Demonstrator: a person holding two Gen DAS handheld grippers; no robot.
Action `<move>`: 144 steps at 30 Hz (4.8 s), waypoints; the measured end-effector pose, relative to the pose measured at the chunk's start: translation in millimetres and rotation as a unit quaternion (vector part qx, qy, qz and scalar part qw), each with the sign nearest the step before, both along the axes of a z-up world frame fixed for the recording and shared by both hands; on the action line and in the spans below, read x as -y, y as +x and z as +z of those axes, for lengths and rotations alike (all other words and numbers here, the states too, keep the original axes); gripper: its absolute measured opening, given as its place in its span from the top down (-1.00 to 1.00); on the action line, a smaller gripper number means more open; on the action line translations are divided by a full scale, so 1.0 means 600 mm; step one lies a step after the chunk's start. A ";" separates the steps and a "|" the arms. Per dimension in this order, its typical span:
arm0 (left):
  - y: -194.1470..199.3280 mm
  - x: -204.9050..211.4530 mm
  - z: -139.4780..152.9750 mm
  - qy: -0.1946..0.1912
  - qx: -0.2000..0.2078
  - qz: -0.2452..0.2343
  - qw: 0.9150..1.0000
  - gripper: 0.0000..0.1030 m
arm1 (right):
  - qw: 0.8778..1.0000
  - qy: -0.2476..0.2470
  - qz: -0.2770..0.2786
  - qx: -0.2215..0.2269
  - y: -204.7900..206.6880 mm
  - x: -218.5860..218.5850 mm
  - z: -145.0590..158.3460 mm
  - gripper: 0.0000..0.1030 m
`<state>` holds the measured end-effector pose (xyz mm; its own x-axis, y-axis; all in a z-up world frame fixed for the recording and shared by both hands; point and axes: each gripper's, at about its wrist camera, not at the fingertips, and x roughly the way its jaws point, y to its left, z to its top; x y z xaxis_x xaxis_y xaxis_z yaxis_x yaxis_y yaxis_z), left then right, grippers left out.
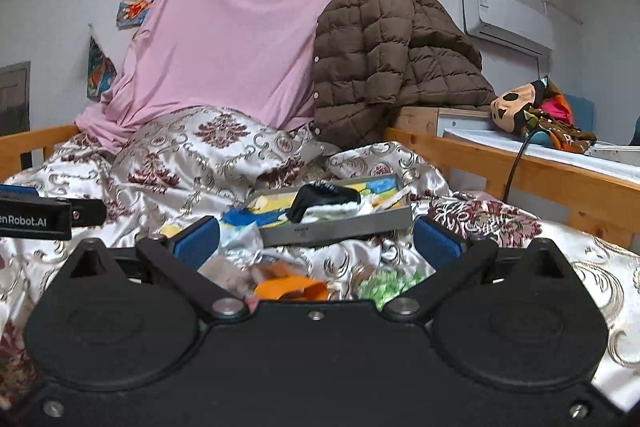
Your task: Organize soft objects
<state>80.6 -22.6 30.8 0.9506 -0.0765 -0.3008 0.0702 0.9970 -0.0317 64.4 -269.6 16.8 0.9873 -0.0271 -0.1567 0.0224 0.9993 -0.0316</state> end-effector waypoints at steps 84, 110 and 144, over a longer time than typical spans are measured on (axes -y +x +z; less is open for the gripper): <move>0.126 -0.095 -0.093 0.012 -0.229 0.022 0.973 -0.98 | 0.969 -0.079 0.123 -0.200 0.113 -0.148 -0.098 -0.99; 0.276 -0.189 -0.160 -0.126 -0.236 -0.087 0.959 -0.12 | 0.941 -0.148 0.233 -0.197 0.375 -0.258 -0.081 -0.64; 0.302 -0.272 -0.115 -0.216 -0.198 -0.057 0.954 0.98 | 0.925 -0.036 0.209 -0.316 0.534 -0.332 -0.107 0.88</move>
